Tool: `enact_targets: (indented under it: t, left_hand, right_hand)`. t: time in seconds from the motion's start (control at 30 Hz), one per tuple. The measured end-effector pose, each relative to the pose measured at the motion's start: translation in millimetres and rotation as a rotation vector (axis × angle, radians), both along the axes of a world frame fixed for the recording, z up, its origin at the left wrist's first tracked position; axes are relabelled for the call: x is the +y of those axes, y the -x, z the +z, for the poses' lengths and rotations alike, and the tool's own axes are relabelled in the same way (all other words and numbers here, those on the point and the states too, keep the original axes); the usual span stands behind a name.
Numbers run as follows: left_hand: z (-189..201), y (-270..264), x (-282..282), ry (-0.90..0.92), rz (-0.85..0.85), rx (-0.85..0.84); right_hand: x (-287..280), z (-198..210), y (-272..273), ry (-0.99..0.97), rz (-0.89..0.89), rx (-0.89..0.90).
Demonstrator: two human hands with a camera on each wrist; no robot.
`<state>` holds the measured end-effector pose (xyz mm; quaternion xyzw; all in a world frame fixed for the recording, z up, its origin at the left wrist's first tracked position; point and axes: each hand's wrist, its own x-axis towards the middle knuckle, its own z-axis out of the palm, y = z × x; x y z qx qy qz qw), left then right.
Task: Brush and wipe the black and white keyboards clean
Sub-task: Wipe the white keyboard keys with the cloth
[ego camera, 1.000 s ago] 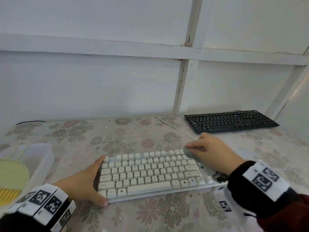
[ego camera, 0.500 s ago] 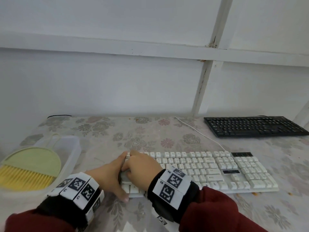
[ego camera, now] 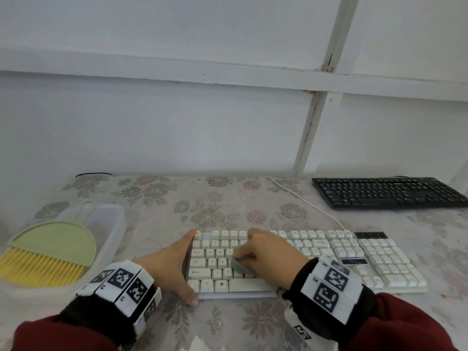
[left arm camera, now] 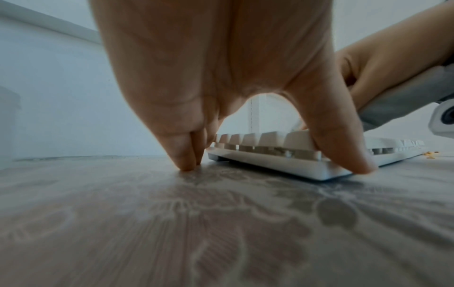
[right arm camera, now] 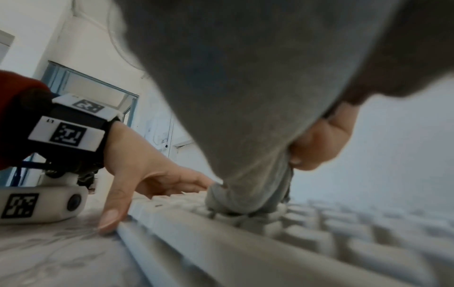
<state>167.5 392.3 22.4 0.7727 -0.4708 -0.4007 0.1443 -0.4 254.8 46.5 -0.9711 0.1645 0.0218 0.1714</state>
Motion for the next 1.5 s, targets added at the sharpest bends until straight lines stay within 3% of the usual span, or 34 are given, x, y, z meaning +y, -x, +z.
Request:
enact_targets:
  t: [0.23, 0.4, 0.57, 0.7, 1.17, 1.5]
  left_hand:
    - [-2.8, -1.7, 0.3, -0.011, 0.007, 0.006]
    - [-0.7, -1.9, 0.3, 0.022, 0.006, 0.014]
    - [-6.4, -2.6, -1.6, 0.078, -0.025, 0.013]
    - [1.5, 1.7, -2.2, 0.008, 0.004, -0.023]
    - [-1.9, -1.2, 0.5, -0.041, 0.014, -0.058]
    - [-7.2, -4.8, -1.4, -0.024, 0.016, -0.006]
  right_hand:
    - [-19.3, 15.1, 17.3, 0.047, -0.116, 0.085]
    - [22.6, 27.2, -23.8, -0.081, 0.049, -0.044]
    - [46.7, 10.1, -60.4, -0.062, 0.164, 0.071]
    - [34.2, -0.2, -42.5, -0.028, 0.060, 0.007]
    - [-30.4, 13.0, 33.1, -0.022, -0.213, 0.061]
    - [-26.8, -3.3, 45.4, 0.022, -0.181, -0.026]
